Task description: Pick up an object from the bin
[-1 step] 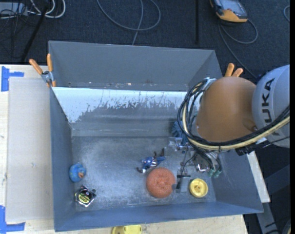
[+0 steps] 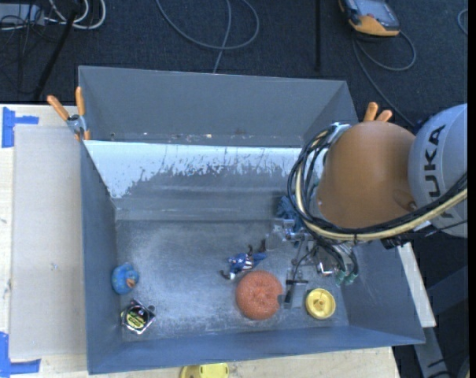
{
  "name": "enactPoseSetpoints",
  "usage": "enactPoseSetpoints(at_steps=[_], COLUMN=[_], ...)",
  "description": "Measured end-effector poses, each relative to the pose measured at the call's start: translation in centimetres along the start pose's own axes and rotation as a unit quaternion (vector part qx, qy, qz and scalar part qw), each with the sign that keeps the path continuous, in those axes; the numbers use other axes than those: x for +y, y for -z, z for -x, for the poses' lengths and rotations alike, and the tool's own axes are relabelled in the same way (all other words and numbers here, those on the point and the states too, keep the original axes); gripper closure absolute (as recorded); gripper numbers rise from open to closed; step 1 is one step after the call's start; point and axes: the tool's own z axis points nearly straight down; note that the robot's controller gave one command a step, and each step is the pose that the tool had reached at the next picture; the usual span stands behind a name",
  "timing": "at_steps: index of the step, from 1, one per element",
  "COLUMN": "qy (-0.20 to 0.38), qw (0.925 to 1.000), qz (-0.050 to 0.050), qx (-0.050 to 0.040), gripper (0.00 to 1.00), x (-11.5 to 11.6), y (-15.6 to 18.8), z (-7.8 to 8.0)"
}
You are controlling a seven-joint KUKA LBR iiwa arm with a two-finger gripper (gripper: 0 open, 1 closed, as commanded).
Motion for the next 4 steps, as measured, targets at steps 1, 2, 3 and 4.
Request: enactPoseSetpoints(at_steps=[1, 2, 3, 4], qy=[0.021, 0.040, 0.004, 0.004], qw=[0.9998, 0.9992, 1.0000, 1.0000], qz=[0.000, 0.000, 0.000, 0.000], qx=[-0.0041, -0.0001, -0.0017, -0.0017], gripper=[0.00, 0.00, 1.00, 1.00], x=[1.3, 0.5, -0.1, -0.1], y=[-4.0, -8.3, -11.0, -11.0], z=[1.5, 2.0, 4.0, 4.0])
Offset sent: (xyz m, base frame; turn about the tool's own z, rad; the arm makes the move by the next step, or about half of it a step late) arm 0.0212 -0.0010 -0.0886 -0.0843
